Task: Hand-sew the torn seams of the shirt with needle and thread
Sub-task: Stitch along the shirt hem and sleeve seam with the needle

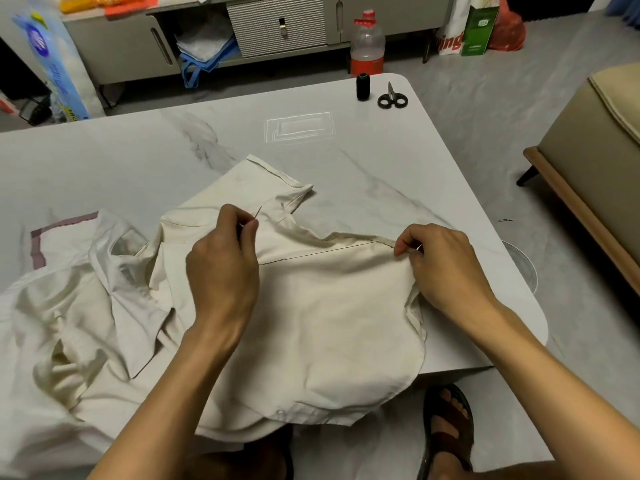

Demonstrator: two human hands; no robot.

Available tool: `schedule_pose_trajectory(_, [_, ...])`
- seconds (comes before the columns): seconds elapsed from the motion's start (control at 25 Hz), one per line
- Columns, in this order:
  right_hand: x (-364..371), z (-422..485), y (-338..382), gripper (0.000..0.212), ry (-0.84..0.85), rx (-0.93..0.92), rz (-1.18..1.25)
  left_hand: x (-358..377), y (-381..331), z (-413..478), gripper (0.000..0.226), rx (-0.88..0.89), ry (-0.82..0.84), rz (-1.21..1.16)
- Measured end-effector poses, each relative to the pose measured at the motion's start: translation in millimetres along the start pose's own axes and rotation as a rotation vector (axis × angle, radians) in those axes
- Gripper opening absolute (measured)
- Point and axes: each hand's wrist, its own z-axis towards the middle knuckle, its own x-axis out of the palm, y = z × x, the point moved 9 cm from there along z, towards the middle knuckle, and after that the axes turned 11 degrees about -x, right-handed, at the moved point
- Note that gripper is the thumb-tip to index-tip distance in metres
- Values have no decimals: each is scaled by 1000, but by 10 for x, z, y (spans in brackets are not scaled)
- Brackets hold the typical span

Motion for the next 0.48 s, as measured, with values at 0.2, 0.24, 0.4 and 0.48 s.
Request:
schedule_pose_trajectory(0.2, [60, 66, 74, 38, -35, -45, -41, -80, 183, 42, 11, -3, 0, 127])
schedule_pose_trajectory(0.24, [52, 79, 76, 38, -52, -48, -54, -22, 222, 36, 11, -43, 69, 28])
schedule_pose_trajectory(0.4, [-45, 108, 53, 37, -152, -21, -67, 223, 332, -3, 15, -339, 390, -503])
schedule_pose_trajectory(0.48, [-79, 106, 65, 38, -195, -33, -62, 328, 290, -83, 11, -451, 542, -662])
